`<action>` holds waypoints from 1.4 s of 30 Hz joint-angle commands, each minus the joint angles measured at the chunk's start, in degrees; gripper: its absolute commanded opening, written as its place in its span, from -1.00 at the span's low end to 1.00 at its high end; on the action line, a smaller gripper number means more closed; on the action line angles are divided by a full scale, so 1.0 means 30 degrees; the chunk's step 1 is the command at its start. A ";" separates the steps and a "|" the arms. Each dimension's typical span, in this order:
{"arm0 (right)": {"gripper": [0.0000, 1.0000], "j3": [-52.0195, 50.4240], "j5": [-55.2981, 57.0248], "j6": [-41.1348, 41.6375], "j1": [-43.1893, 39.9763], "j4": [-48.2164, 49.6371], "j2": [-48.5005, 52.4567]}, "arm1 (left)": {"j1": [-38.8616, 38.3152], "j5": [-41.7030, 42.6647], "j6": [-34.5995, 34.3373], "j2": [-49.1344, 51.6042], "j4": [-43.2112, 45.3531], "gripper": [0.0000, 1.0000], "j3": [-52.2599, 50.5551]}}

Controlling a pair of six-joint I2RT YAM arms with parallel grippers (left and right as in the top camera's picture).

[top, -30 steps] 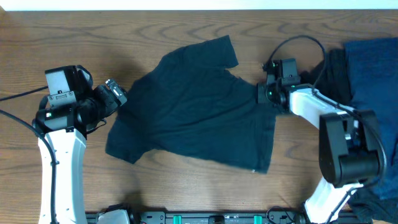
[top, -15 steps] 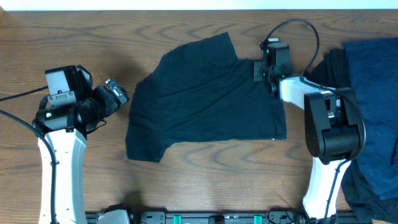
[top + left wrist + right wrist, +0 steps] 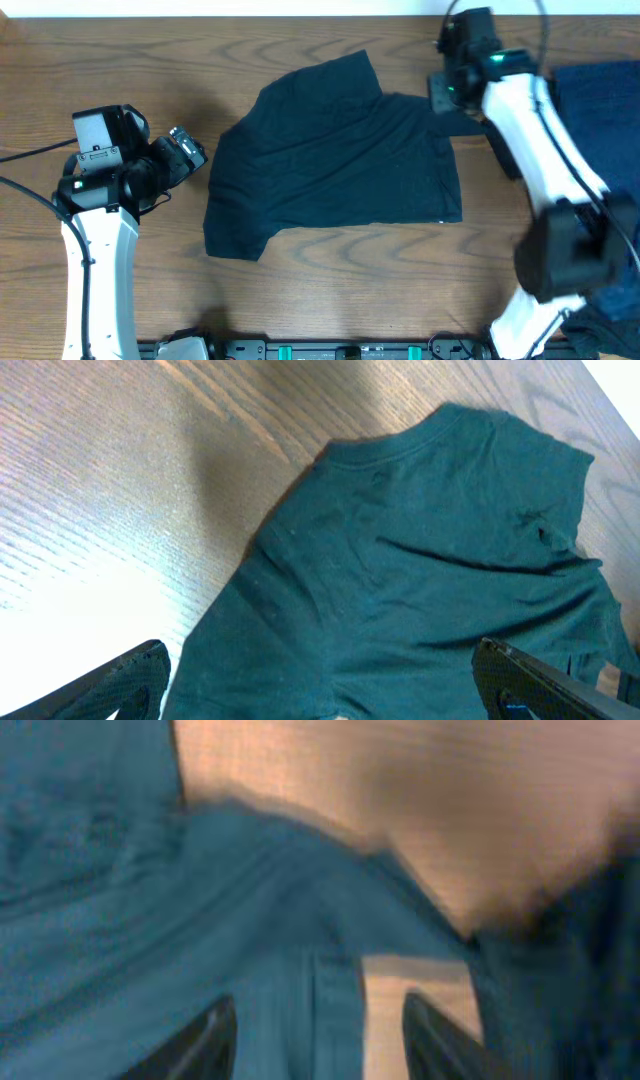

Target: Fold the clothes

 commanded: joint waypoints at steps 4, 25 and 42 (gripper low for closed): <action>-0.32 -0.0248 -0.0721 0.0240 -0.0189 -0.6375 -0.1290 | 0.0044 0.0015 0.0044 -0.0007 0.0000 0.96 0.0073; -0.30 -1.1111 -0.2761 0.0248 -0.0124 0.1574 -0.1290 | 0.0044 0.0015 0.0044 -0.0007 0.0000 0.96 0.0073; -0.97 -1.2218 -0.0219 0.5246 -0.0597 -0.3279 -0.1392 | 0.0044 0.0015 0.0044 -0.0007 0.0000 0.96 0.0073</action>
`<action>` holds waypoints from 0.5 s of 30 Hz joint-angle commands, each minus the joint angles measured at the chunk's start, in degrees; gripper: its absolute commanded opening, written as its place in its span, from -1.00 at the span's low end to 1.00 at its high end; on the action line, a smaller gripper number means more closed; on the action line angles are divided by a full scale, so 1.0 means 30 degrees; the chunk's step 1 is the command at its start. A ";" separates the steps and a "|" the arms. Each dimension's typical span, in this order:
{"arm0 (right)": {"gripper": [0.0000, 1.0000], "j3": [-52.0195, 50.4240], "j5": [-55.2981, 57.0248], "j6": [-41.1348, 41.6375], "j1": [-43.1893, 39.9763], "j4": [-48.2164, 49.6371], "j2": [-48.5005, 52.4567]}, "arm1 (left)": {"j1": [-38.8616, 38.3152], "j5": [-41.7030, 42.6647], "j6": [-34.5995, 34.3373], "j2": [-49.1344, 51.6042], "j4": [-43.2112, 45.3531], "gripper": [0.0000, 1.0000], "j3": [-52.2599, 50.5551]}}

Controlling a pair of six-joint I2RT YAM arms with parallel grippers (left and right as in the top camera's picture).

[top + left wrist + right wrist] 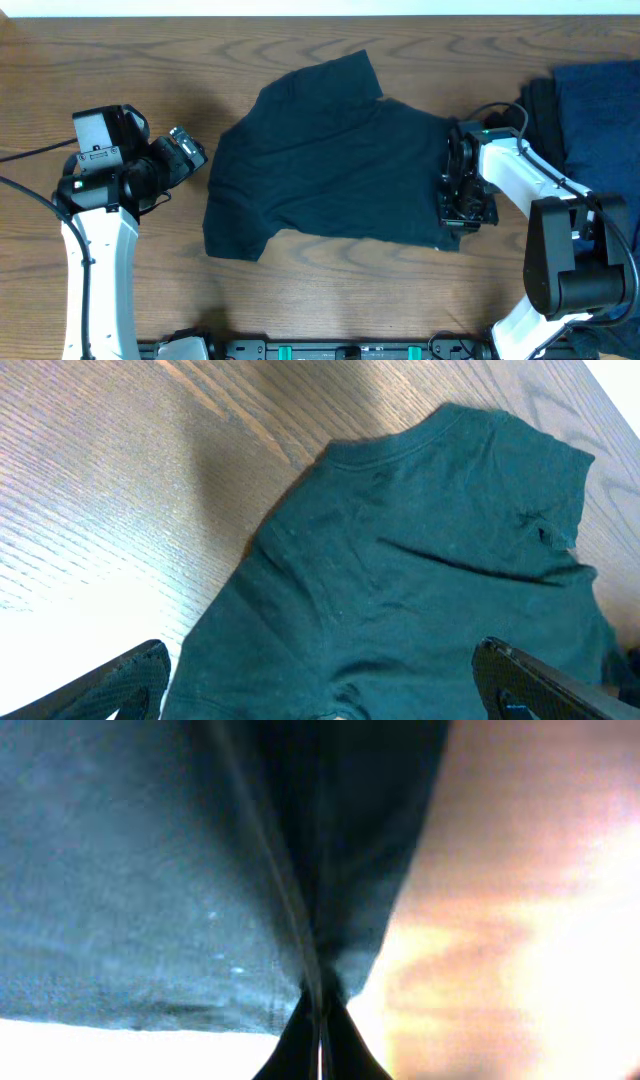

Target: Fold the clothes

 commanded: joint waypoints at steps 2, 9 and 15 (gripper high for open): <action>-0.98 -0.0903 0.1639 0.2171 -0.0109 -0.0226 -0.0197 | 0.0044 0.0022 0.0036 -0.0015 0.0000 0.96 0.0073; -0.97 -0.3060 0.1479 0.3198 -0.0109 0.0823 -0.0197 | 0.0044 0.0022 0.0036 -0.0015 0.0000 0.96 0.0073; -0.98 -0.3745 0.1435 0.3206 -0.0102 0.1275 -0.0197 | 0.0044 0.0022 0.0036 -0.0015 0.0000 0.96 0.0073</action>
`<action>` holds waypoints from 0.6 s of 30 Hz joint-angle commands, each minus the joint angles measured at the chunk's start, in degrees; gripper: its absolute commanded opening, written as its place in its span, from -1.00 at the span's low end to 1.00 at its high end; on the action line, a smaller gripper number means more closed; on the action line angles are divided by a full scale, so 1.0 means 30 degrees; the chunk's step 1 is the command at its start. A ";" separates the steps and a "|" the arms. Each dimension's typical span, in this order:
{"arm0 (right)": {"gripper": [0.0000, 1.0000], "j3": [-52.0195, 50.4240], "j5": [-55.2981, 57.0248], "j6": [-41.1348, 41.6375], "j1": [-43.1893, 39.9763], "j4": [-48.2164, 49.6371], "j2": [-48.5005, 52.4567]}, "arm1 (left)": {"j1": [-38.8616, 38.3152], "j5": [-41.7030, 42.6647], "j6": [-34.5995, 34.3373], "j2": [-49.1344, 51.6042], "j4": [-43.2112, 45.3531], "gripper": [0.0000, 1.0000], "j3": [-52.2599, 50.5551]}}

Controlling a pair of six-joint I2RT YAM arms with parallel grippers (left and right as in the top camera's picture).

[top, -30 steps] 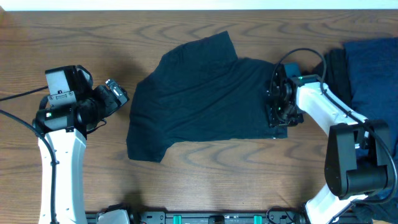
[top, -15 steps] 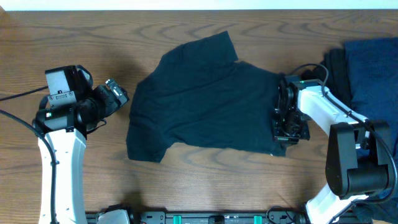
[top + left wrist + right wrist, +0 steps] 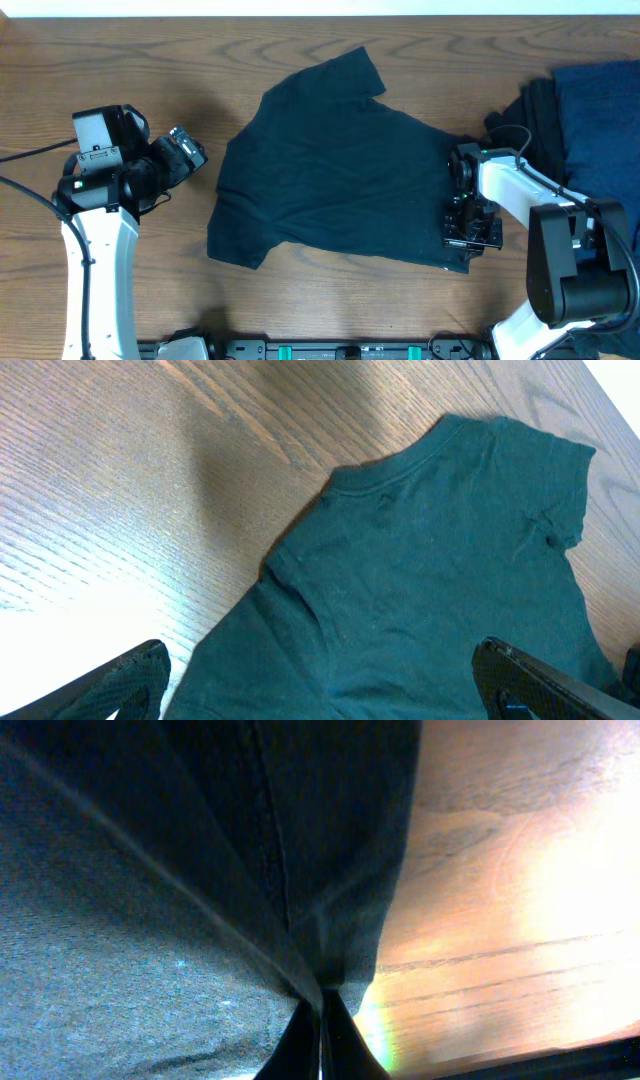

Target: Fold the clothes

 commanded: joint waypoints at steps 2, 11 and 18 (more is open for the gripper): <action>-0.97 -0.0925 0.0270 0.0510 -0.0087 0.0481 0.0481 | 0.0044 0.0022 0.0036 -0.0015 0.0000 0.96 0.0073; -0.97 -0.0925 -0.0036 0.0510 -0.0087 0.0816 0.0481 | 0.0044 0.0022 -0.0044 -0.0015 0.0160 0.96 0.0073; -0.98 -0.0925 -0.0102 0.0510 -0.0087 0.0860 0.0481 | -0.0109 -0.0102 0.0270 0.0102 0.0780 -0.88 -0.0138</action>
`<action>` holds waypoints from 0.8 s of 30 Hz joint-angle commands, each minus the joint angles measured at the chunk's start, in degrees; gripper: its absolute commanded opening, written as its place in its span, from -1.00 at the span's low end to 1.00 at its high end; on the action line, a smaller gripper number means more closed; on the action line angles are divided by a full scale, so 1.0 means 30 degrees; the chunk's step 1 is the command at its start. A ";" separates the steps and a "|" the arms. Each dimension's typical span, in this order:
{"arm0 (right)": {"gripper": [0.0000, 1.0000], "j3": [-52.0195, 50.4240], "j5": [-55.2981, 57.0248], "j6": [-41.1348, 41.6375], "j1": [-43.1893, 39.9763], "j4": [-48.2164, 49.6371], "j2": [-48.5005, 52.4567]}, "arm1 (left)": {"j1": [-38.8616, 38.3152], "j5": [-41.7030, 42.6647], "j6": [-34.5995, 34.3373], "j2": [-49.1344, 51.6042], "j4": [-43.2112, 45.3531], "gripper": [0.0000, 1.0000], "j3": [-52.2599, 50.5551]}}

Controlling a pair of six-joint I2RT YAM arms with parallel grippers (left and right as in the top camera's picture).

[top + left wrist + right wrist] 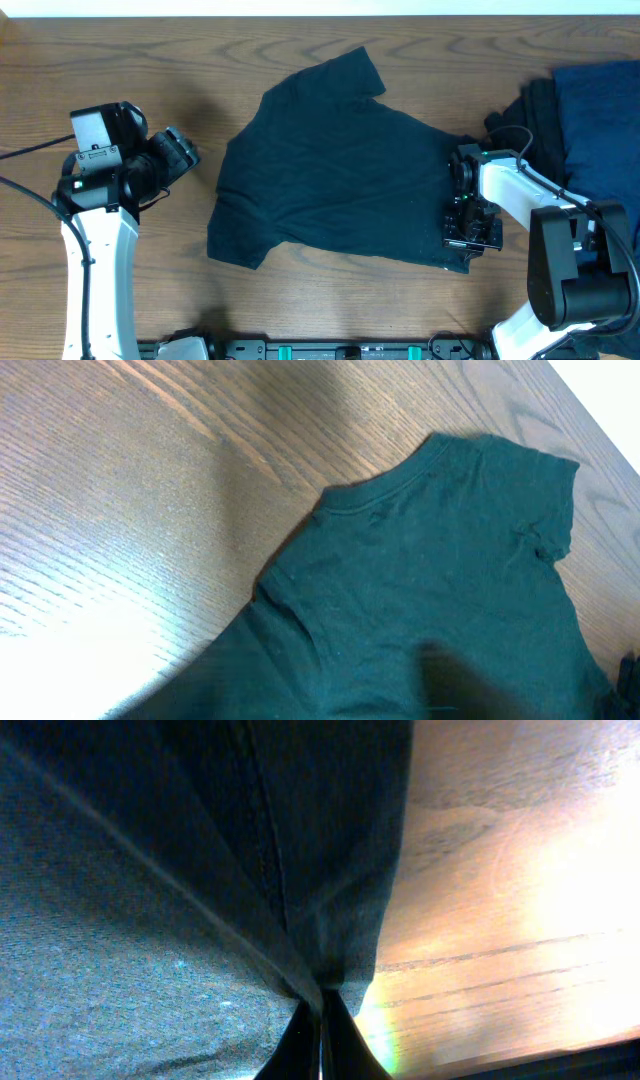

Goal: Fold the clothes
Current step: 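Grasp the T-shirt's left side with the left gripper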

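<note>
A dark teal T-shirt lies spread on the wooden table, collar toward the left and hem toward the right. My right gripper is at its front right corner. In the right wrist view the gripper is shut on a pinch of the hem fabric. My left gripper hovers left of the shirt, apart from it. The left wrist view shows the collar and a sleeve of the shirt. No sharp fingers appear there, only a dark blur low in the frame.
A pile of other clothes, blue cloth over dark cloth, lies at the right edge, just behind my right arm. Bare wood runs along the front of the table and to the left of the shirt.
The shirt and my right gripper have stayed where they were. My left wrist view has shifted a little, and the fingertips seen in its lower corners no longer show.
My right gripper was open at the shirt's far right corner. Then it was shut on the right edge nearer the front. Then it was further front with the hem drawn out and the shirt lying flatter. My left arm stayed left of the shirt throughout.
</note>
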 commanded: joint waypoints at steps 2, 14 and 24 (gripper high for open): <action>-0.97 -0.0780 -0.0051 0.0328 -0.0087 0.0670 0.0641 | -0.0430 -0.0095 0.0408 0.0291 -0.0160 -0.88 -0.0510; -0.97 -0.0780 -0.0117 0.0328 -0.0087 0.0707 0.0641 | -0.3927 -0.1588 0.1610 0.5996 0.1639 -0.88 -0.1311; -0.98 -0.0780 -0.0109 0.0328 -0.0087 0.0714 0.0641 | -0.3920 -0.1690 0.1625 1.1016 0.4401 -0.88 -0.1311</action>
